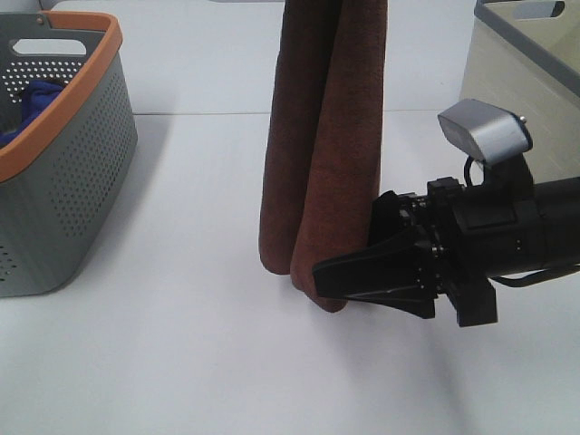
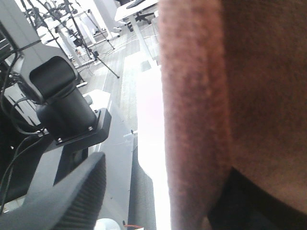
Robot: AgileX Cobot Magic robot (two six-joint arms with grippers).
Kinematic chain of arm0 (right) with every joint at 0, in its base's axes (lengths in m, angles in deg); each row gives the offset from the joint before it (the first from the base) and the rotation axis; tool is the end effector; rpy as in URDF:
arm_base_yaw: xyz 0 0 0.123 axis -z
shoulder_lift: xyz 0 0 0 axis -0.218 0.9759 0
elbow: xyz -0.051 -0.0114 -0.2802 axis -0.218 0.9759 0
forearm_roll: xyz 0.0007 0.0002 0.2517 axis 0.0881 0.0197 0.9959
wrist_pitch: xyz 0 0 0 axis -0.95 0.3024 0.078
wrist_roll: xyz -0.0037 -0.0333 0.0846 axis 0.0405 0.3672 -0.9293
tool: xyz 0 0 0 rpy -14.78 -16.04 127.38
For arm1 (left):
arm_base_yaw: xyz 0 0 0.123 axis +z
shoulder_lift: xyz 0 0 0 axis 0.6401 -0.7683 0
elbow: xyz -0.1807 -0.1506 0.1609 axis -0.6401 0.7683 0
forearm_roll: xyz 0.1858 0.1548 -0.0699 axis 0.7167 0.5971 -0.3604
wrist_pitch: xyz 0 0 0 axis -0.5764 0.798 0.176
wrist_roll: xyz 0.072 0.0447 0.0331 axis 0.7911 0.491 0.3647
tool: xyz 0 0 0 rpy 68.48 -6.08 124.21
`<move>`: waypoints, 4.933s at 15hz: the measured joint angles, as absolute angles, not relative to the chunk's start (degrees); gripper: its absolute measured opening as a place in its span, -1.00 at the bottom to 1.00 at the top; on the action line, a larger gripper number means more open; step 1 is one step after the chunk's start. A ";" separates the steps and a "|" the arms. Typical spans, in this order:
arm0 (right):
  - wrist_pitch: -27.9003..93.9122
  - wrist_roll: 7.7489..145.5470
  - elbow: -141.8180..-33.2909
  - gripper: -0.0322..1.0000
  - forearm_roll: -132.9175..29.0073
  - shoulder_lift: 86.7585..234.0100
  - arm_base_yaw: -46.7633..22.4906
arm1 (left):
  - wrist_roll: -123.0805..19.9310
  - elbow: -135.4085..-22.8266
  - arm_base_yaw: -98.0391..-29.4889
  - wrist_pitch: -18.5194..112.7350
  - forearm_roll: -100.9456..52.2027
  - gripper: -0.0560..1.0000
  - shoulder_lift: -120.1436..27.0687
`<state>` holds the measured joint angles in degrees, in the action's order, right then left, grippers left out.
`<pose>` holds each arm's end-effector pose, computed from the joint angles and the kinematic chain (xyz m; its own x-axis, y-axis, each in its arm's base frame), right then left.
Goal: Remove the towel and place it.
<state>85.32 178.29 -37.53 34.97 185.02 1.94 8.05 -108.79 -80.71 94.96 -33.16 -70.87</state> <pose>0.2183 0.1222 0.1495 -0.4751 -0.2932 -0.8296 -0.8720 0.2833 0.3992 0.2706 -0.2705 0.4444 0.7257 0.6129 -0.3125 0.5513 -0.2462 0.7972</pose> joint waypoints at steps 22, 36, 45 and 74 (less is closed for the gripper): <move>66.58 157.03 -37.53 -0.94 26.04 169.32 1.94 | -1.18 -108.79 -80.65 94.96 -23.54 -0.89 -70.87; 56.78 128.67 -52.71 -0.94 -25.87 150.87 1.94 | -48.51 -108.79 -80.54 101.84 -5.66 -0.89 -71.44; 37.59 144.54 -67.95 -0.94 -27.76 170.24 1.94 | -61.05 -108.79 -76.87 87.74 9.01 -0.89 -83.19; 83.77 127.01 -88.52 -0.94 -32.63 199.35 5.66 | -38.99 -105.93 -65.01 112.27 -16.77 -0.89 -97.23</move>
<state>83.77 127.01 -88.52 -32.63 199.35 5.66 -38.99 -105.93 -65.01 112.27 -16.77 -97.23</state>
